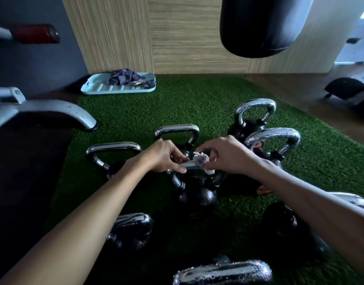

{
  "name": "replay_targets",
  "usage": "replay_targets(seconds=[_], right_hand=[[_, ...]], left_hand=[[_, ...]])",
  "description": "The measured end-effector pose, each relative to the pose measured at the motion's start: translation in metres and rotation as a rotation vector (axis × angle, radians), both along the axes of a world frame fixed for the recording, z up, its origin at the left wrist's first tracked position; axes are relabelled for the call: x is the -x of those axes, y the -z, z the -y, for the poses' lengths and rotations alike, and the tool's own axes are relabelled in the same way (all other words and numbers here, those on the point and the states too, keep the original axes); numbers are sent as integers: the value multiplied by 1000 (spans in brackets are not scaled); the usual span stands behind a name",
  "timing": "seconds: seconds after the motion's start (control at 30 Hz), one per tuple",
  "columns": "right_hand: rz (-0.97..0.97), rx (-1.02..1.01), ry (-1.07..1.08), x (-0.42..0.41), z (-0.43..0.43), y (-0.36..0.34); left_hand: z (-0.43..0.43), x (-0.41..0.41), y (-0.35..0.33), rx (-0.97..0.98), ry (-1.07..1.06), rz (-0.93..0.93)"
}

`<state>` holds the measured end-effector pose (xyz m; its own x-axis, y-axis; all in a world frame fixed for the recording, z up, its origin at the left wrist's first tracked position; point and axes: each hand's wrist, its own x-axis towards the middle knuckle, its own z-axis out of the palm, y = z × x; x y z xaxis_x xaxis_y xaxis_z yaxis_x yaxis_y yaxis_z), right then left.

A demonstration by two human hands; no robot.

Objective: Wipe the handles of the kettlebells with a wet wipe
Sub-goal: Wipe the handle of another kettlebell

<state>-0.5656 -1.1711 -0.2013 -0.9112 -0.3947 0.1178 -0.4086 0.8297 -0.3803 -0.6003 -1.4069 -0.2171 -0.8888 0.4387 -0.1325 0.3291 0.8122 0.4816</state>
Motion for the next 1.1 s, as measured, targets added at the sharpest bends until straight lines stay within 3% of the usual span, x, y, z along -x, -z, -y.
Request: replay_targets(seconds=[0.3,0.63,1.1], right_hand=[[-13,-90,-122,3,26,4],[-93,-7,-14,-1,-16,23],[-157,162,46,-7,-35,41]], left_hand=[[5,-21,8,-29,-55,-58],[-23,-20,-15,275,62,-271],[-16,-32,-1,215,6,-328]])
